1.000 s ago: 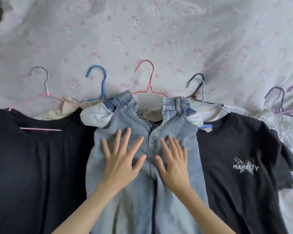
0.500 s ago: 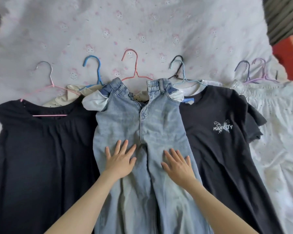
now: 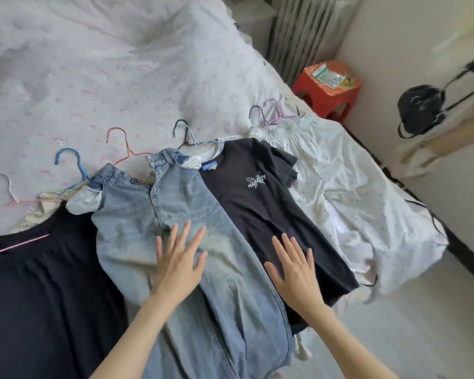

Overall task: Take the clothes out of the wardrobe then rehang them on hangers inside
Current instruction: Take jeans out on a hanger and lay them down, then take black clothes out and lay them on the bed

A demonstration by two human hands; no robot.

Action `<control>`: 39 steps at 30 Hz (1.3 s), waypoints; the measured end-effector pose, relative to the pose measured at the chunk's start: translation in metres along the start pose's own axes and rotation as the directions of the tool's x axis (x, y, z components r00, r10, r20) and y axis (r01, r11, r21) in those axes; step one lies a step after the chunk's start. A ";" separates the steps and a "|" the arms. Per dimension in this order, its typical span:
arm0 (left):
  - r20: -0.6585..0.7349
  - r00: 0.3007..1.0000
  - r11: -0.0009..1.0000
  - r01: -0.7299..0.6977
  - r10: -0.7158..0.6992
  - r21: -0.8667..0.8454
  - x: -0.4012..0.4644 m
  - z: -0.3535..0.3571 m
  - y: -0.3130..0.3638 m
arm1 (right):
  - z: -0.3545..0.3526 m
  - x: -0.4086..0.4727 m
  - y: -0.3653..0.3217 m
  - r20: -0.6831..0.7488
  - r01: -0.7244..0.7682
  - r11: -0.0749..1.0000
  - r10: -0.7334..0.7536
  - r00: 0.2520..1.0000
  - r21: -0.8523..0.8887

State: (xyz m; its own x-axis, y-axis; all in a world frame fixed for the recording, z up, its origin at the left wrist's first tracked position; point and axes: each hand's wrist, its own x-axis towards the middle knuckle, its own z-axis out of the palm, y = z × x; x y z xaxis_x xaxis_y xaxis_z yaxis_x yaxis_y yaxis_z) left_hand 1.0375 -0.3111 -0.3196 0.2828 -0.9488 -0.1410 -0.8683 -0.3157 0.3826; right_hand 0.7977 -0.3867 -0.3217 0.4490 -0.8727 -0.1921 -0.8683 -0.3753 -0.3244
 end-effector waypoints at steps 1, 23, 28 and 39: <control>-0.008 0.999 0.999 -0.039 0.039 0.010 0.002 -0.002 0.018 | -0.011 -0.011 0.011 -0.042 -0.021 1.000 0.021 0.999 0.005; 0.131 0.337 0.355 -0.921 0.932 -0.159 -0.144 0.124 0.566 | -0.173 -0.436 0.317 -0.616 -0.740 0.613 0.704 0.353 0.276; 0.219 0.090 0.141 -0.963 0.972 -0.228 -0.191 0.165 0.650 | -0.181 -0.519 0.346 -0.614 -0.839 0.395 0.784 0.096 0.374; 0.157 -0.416 -0.317 -0.846 0.896 -0.429 -0.338 0.209 0.818 | -0.196 -0.649 0.385 -0.548 -0.865 -0.054 0.753 -0.363 0.499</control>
State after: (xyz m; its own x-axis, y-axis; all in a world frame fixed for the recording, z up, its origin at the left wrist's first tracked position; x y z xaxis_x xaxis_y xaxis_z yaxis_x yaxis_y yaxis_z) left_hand 0.1463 -0.2459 -0.1496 -0.9594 0.1137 0.2580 0.2111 0.8963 0.3901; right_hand 0.1307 -0.0262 -0.1406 -0.9329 -0.1370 0.3329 -0.2362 0.9308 -0.2788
